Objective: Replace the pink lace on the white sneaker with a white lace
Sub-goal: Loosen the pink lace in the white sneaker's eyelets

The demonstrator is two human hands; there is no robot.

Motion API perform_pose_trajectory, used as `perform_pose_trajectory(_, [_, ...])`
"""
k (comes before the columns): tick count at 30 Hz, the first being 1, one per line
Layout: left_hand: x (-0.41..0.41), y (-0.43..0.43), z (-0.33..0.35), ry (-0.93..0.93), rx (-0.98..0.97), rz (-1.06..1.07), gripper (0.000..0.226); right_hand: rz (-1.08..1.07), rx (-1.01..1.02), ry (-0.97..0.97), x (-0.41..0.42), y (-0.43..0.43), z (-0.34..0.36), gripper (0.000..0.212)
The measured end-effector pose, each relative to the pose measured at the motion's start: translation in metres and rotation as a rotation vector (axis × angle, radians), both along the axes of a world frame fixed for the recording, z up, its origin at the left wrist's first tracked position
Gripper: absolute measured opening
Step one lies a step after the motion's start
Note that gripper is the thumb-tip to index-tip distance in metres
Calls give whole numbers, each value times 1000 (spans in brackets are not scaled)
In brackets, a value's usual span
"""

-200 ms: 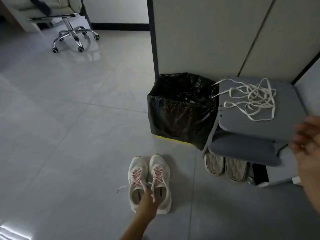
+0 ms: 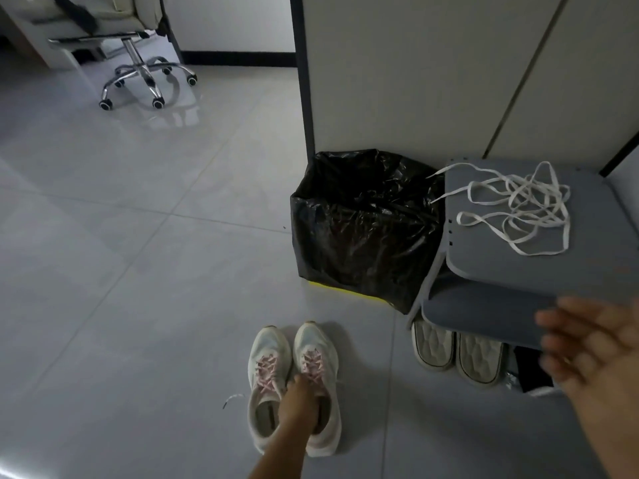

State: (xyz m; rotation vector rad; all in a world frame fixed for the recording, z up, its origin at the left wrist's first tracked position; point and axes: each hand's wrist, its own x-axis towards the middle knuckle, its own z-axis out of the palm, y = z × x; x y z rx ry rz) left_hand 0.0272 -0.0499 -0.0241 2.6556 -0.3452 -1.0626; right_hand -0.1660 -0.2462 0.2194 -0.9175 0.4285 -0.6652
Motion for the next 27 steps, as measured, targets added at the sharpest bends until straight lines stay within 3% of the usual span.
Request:
perform_pose_trajectory(1, [2, 0, -8, -9, 10, -9, 47, 27, 8, 7, 7, 11, -7, 81])
perform_pose_trajectory(2, [3, 2, -8, -16, 4, -8, 46, 122, 149, -56, 15, 17, -9, 87])
perform_pose_trajectory(5, [9, 4, -10, 6, -80, 66, 39, 91, 6, 34, 30, 31, -2, 88])
perform_pose_trajectory(6, [8, 2, -4, -4, -126, 83, 34, 174, 55, 82, 29, 31, -1, 90])
perform_pose_trajectory(8, [6, -1, 16, -65, -233, 81, 24, -80, 68, 379, 27, 33, 7, 90])
perform_pose_trajectory(9, [4, -2, 32, -77, -302, 84, 21, -94, 40, 484, 28, 34, 14, 89])
perform_pose_trajectory(12, [-2, -4, 100, -98, -467, 44, 4, -66, 10, 549, 38, 36, 22, 29])
perform_pose_trajectory(16, [-20, 8, 208, -249, -623, -66, 22, 168, -369, 735, 46, 50, 33, 20])
perform_pose_trajectory(20, [-59, 31, 278, -377, -660, -154, 20, 79, -653, 600, 57, 90, 60, 12])
perform_pose_trajectory(24, [-109, 59, 313, -412, -712, -155, 28, -122, -697, 429, 26, 132, 87, 18])
perform_pose_trajectory(27, [-146, 76, 326, -440, -736, -179, 25, -150, -730, 374, -17, 152, 94, 12])
